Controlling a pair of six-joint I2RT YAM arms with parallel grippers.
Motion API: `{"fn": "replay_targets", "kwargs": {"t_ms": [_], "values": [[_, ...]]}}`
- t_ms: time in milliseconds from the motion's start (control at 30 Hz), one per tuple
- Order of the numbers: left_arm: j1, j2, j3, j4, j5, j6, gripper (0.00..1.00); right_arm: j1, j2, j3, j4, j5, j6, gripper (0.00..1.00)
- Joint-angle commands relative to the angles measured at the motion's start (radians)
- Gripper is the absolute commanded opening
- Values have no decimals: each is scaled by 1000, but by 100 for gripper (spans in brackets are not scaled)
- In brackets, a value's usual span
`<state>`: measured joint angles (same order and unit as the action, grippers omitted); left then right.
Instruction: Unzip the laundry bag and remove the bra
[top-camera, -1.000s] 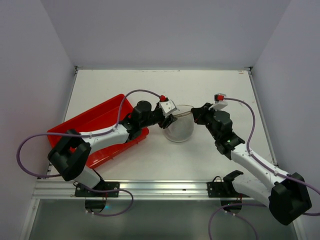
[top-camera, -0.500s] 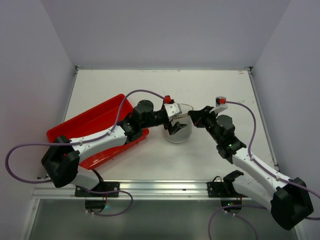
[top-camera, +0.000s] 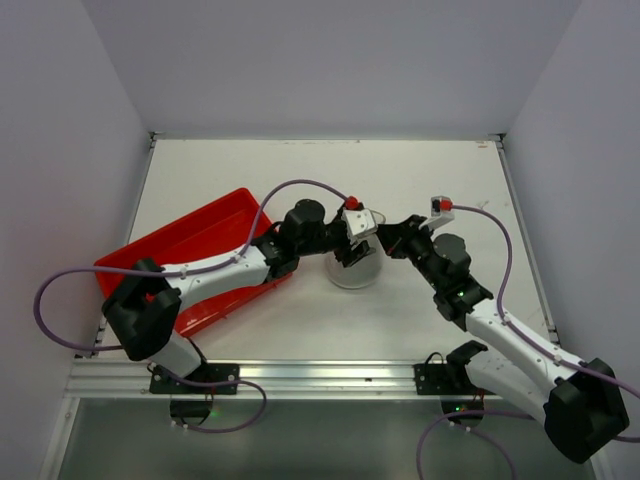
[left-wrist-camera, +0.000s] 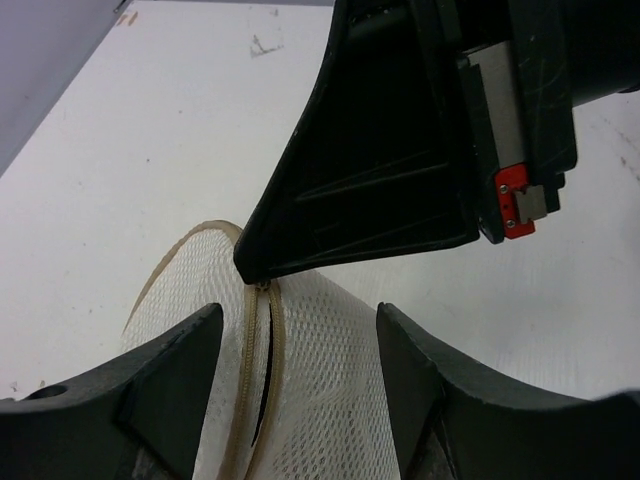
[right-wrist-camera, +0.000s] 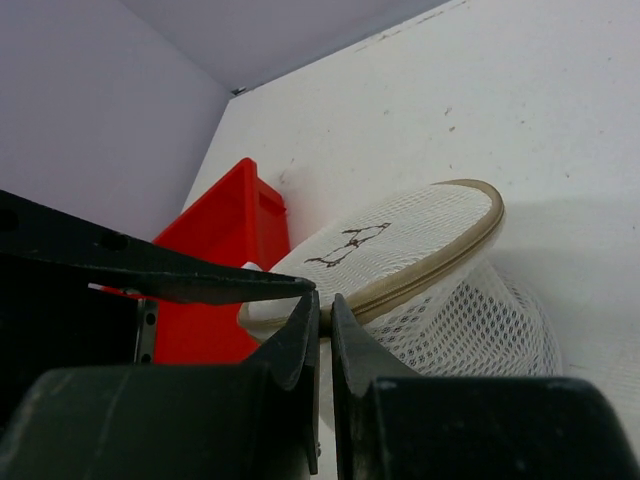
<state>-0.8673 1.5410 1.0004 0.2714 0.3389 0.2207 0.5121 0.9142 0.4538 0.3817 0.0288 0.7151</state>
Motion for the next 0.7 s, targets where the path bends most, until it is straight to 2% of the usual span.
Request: {"fn": "replay_targets", "kwargs": {"t_ms": [0,100,167,200,233,300,500,667], "values": [[-10,37,52,-5,-18,8,66,5,-8,-6,77,-21,23,0],[-10,45,47,20,-24,2,62,8,-8,-7,83,-24,20,0],[-10,44,32,58,-6,-14,56,9,-12,-10,82,-43,17,0],[-10,41,30,66,-9,-18,50,9,-17,-18,80,-37,17,0],[-10,39,23,78,-20,-24,37,9,-21,-23,80,-30,15,0],[-10,24,1,95,-35,-24,24,9,-35,-27,72,-14,7,0],[-10,-25,-42,111,-23,-30,0,8,-58,-29,39,55,-9,0],[-9,-58,-51,46,-8,-4,0,-20,-46,-32,14,100,-28,0]]}}
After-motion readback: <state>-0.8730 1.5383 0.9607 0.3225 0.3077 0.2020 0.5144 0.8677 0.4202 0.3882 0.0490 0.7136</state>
